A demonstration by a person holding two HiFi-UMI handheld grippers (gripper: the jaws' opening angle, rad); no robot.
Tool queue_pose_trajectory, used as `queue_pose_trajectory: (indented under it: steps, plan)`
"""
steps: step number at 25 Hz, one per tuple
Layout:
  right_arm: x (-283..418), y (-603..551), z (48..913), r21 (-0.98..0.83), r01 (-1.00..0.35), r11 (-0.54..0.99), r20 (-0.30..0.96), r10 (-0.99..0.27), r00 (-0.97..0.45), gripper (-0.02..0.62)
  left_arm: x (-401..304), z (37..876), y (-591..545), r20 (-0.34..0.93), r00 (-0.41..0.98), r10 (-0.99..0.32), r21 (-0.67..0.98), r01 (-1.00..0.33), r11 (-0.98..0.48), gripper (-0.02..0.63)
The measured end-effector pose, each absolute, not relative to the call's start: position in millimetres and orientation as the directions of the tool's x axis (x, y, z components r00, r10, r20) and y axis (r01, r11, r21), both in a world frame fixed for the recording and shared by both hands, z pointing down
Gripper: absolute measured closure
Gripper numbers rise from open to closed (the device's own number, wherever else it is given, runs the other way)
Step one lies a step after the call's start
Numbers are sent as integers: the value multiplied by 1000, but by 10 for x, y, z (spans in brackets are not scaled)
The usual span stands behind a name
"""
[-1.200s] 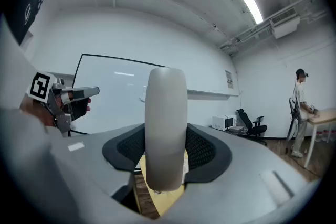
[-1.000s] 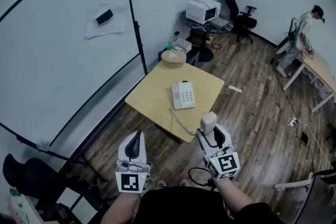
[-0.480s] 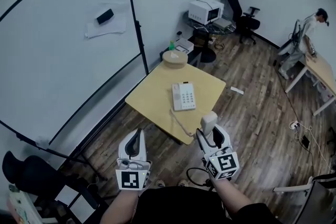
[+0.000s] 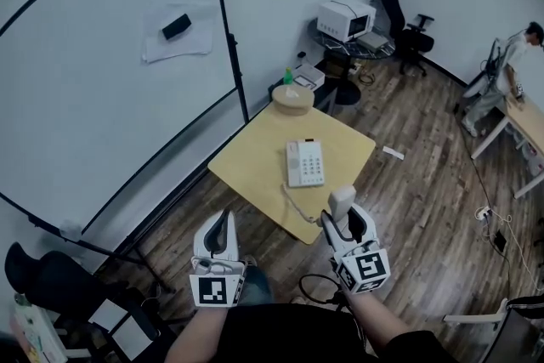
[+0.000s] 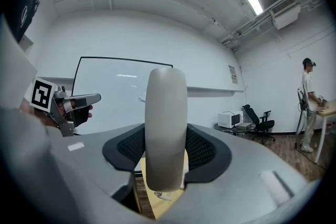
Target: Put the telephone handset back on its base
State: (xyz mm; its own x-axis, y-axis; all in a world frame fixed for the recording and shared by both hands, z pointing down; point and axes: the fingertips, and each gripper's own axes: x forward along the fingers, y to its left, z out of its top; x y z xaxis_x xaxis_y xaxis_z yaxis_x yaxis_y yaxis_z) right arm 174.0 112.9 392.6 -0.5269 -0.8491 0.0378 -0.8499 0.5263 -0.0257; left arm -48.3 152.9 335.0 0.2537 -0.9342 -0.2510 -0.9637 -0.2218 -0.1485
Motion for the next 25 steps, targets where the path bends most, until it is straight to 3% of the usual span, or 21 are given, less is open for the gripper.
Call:
queue_pose_trajectory:
  steps: [25]
  plan:
    - [926,-857,4106,33,-922,386,141,-915,-378,370,-1301,3511,-1245,-218,416,-883,-99,-909,-404,606]
